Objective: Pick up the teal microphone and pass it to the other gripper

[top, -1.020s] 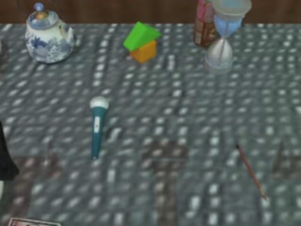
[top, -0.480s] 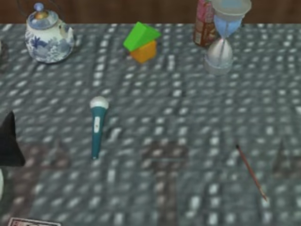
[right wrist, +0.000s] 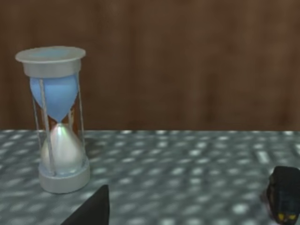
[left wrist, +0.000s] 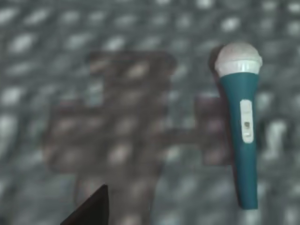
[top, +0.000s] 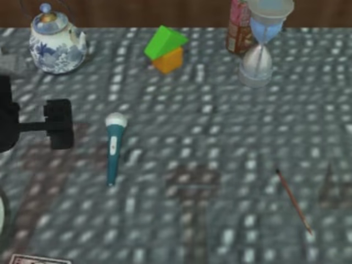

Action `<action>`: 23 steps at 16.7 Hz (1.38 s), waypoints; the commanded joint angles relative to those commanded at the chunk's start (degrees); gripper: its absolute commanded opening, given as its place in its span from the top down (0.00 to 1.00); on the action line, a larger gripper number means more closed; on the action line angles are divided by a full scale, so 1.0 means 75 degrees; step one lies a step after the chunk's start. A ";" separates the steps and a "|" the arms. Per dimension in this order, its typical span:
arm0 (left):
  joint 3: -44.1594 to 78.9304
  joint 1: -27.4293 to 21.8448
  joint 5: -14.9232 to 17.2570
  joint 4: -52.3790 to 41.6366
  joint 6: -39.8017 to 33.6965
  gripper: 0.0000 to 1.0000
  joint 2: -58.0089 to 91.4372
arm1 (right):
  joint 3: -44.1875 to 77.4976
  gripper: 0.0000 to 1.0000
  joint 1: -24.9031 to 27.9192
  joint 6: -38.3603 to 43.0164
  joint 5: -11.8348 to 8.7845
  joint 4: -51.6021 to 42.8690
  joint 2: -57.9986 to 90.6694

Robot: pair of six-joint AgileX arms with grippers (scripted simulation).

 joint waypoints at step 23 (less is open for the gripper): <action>0.3728 -0.1319 -0.0085 -0.1553 -0.1216 0.00 0.7124 | 0.0000 0.00 0.0000 0.0000 0.0000 0.0000 0.0000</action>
